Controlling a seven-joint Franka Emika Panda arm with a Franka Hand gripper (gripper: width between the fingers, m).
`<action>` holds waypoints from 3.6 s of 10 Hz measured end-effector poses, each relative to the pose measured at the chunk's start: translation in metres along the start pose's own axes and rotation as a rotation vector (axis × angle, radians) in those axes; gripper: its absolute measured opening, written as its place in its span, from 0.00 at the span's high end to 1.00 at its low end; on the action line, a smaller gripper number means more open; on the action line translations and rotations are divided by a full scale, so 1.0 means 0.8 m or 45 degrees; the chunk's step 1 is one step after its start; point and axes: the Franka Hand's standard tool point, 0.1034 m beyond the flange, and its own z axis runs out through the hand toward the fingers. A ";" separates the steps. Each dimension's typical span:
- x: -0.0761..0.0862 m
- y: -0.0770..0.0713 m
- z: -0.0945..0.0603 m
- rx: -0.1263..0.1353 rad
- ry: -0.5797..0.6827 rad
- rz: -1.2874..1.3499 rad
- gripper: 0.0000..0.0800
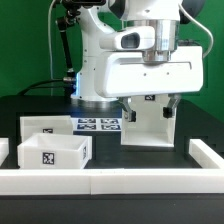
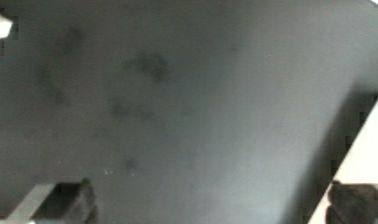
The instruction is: Assemble drawer
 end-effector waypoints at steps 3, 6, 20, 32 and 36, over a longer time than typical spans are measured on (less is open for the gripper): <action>-0.003 -0.011 -0.002 0.030 -0.003 0.381 0.19; -0.014 -0.032 -0.027 0.031 0.005 0.454 0.19; -0.092 -0.102 -0.062 0.017 0.003 0.510 0.19; -0.129 -0.125 -0.032 0.017 -0.017 0.498 0.88; -0.129 -0.125 -0.032 0.017 -0.017 0.498 0.95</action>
Offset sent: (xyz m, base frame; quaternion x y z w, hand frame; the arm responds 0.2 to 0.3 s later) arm -0.0226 0.0052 0.0150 -0.0142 -0.0149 0.2168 0.9760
